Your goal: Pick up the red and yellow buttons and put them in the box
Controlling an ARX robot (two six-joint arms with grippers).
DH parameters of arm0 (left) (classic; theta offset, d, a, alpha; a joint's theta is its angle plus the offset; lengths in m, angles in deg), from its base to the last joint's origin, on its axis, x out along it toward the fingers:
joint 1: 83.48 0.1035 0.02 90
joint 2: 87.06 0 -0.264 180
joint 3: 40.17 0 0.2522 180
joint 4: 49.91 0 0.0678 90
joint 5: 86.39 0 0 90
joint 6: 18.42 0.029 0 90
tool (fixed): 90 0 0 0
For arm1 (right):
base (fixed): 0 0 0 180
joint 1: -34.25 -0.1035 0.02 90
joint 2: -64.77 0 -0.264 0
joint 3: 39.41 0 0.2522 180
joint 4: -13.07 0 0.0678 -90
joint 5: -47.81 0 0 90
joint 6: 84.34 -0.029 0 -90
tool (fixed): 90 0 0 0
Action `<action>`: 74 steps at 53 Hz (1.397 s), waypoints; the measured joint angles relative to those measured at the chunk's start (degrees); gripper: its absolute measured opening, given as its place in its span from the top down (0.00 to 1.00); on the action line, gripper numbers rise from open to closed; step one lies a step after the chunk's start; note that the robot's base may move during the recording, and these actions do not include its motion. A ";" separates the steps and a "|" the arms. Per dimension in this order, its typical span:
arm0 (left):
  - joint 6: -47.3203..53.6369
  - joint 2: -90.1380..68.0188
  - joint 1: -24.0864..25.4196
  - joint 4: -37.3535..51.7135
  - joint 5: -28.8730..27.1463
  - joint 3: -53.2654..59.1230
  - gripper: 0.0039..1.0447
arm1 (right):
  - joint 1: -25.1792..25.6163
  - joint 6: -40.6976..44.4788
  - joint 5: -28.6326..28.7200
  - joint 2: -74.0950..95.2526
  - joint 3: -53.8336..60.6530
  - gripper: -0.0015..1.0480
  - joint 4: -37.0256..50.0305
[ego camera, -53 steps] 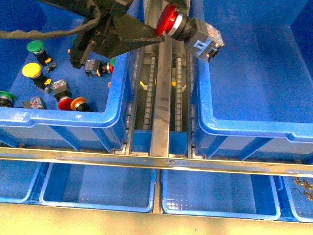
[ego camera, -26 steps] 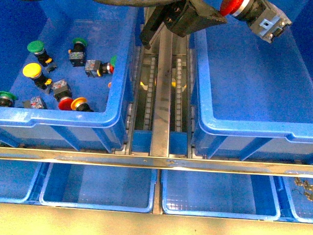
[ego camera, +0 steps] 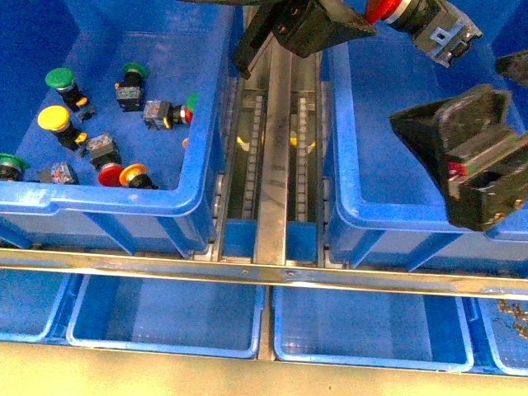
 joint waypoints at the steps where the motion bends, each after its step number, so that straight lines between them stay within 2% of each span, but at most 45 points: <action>1: 0.00 0.00 0.00 -0.02 0.02 0.00 0.67 | 0.22 1.66 0.04 0.90 -0.46 0.06 0.48; 17: 0.00 0.00 0.02 -0.20 0.02 0.00 0.67 | 5.14 14.19 -0.92 5.75 -5.29 0.06 3.63; 35: -0.24 0.00 -0.07 -0.66 -0.39 -1.11 0.67 | 1.22 16.55 -0.04 10.05 -9.09 0.06 5.70; 51: -1.38 -0.68 0.24 -0.92 -1.38 -1.81 0.67 | 0.90 17.20 -0.81 13.42 -10.34 0.06 9.09; 59: -1.68 -0.72 0.35 -0.94 -1.46 -2.16 0.67 | 1.40 17.33 -0.94 13.73 -10.97 0.22 9.77; 74: -2.19 -0.87 0.33 -1.05 -1.62 -2.36 0.67 | 2.29 17.57 -1.01 13.73 -11.17 0.64 10.14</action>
